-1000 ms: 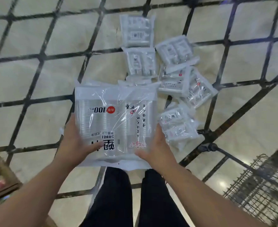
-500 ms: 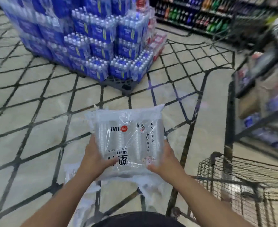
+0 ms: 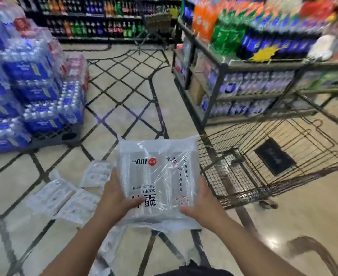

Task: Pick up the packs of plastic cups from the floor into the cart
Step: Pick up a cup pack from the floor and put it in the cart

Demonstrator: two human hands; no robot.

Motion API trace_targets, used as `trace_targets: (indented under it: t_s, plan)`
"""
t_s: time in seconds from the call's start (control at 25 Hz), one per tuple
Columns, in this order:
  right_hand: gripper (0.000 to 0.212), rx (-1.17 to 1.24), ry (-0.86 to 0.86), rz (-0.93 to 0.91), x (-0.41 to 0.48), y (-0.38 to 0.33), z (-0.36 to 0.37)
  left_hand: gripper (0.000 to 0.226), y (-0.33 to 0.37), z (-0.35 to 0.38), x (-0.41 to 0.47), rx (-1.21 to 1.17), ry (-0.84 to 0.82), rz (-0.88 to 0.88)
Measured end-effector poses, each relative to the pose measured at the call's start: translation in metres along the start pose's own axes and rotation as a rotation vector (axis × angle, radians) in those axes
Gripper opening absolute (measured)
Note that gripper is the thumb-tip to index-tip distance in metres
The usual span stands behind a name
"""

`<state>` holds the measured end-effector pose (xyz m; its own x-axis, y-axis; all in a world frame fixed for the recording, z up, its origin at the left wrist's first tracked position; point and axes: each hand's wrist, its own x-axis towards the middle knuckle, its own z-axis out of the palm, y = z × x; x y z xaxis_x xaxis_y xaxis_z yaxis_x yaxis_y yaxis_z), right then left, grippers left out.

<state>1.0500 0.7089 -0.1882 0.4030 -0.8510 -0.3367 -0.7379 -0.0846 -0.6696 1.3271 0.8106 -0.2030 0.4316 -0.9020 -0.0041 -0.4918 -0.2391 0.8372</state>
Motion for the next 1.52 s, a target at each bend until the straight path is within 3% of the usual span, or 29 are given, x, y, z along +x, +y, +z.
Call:
trace_targets:
  t_s: [0.32,0.8,0.96,1.2,1.32,1.52]
  plan:
    - [0.12,0.067,0.24,0.191,-0.057,0.107,-0.094,0.124,0.106,0.133,0.025,0.036,-0.217,0.161]
    - [0.113,0.055,0.287,0.318,-0.071,0.294,-0.284,0.115,0.256,0.37,0.04,-0.032,-0.361,0.229]
    - [0.122,0.074,0.301,0.308,-0.051,0.317,-0.321,0.116,0.283,0.4,0.06,-0.015,-0.359,0.206]
    - [0.107,0.107,0.274,0.253,0.006,0.325,-0.347,0.113,0.286,0.419,0.12,0.035,-0.368,0.176]
    - [0.11,0.123,0.261,0.273,0.043,0.323,-0.365,0.111,0.284,0.438,0.152,-0.028,-0.367,0.158]
    - [0.113,0.003,0.228,0.337,0.099,0.333,-0.398,0.12,0.288,0.473,0.197,-0.008,-0.355,0.052]
